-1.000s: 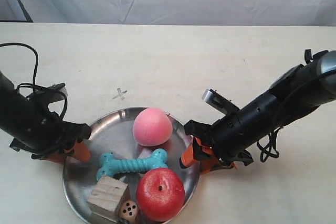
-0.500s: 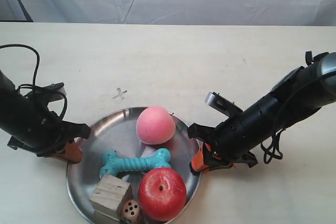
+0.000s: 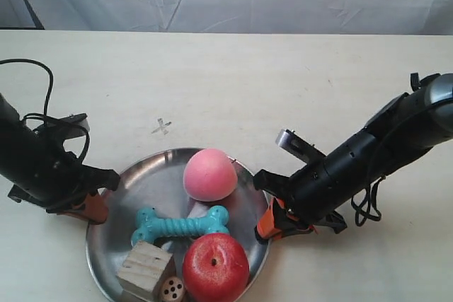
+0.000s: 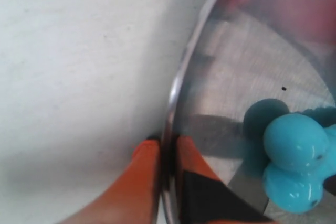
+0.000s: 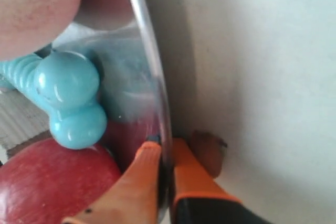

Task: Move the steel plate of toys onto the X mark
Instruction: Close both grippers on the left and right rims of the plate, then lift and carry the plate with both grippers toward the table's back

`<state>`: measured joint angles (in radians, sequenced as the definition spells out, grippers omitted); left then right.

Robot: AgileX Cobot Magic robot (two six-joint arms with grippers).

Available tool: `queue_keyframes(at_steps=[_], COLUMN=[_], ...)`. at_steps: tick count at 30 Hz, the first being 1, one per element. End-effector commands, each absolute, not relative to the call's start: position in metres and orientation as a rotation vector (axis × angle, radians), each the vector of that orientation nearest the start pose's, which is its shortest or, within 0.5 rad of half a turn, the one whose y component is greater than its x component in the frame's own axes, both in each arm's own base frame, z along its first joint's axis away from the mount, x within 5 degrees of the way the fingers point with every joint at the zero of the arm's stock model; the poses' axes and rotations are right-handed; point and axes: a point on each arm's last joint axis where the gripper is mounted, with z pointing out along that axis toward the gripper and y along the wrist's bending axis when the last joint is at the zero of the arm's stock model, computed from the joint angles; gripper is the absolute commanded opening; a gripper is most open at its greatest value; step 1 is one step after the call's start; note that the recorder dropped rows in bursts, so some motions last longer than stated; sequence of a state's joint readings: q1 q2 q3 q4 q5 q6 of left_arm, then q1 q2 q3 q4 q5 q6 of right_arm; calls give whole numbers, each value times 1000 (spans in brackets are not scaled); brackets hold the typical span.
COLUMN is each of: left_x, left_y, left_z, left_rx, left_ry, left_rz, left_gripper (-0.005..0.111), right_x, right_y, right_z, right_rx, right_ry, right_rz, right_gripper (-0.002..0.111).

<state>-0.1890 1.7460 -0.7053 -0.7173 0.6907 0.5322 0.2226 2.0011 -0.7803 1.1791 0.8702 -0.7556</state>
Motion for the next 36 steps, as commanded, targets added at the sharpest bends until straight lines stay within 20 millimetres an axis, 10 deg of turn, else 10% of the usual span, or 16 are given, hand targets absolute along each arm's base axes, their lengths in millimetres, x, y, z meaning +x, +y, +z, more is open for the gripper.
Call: queue_keyframes(at_steps=[1, 15, 24, 29, 36], left_x=[241, 264, 350, 411, 427], left_y=[-101, -100, -105, -101, -96], left_z=[136, 166, 179, 164, 144], left_rx=[230, 399, 448, 397, 383], left_ry=[3106, 3193, 3208, 3141, 3162], left_rz=[-933, -825, -606, -544, -515], left_gripper=[0, 0, 0, 0, 0], right_x=[258, 305, 397, 464, 481], right_y=[132, 150, 165, 175, 174], right_z=[78, 106, 152, 120, 80], right_rx=[-62, -164, -125, 20, 49], right_ry=[3087, 3049, 2994, 3004, 3055], right_rz=[1290, 1514, 1382, 1249, 1151], right_gripper=[-1, -1, -1, -1, -1])
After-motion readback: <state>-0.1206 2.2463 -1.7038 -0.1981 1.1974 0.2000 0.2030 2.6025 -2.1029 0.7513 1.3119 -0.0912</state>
